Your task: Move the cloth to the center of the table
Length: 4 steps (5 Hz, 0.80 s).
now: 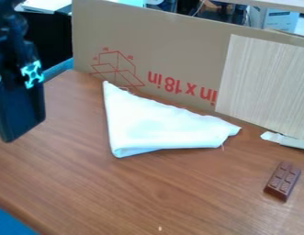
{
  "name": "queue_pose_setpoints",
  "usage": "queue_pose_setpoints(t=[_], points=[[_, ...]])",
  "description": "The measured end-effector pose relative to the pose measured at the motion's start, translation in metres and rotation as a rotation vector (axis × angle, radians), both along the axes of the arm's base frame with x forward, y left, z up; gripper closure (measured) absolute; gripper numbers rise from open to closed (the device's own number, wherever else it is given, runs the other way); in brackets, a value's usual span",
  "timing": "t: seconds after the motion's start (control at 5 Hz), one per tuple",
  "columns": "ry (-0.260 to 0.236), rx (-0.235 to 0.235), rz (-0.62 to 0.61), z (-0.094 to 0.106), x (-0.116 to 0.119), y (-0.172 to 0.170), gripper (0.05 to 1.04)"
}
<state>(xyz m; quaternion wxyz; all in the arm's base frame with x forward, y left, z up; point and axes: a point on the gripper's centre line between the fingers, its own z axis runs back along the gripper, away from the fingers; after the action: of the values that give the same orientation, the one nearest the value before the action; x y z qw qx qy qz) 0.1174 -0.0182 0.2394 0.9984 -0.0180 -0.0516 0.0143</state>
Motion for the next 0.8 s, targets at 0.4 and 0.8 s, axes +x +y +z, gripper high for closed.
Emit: queue_pose_setpoints(t=[0.4, 0.8], points=[[-0.027, -0.020, 0.024, -0.017, 0.030, 0.016, 0.084], [-0.058, -0.041, 0.111, -0.038, 0.089, 0.012, 0.084]])
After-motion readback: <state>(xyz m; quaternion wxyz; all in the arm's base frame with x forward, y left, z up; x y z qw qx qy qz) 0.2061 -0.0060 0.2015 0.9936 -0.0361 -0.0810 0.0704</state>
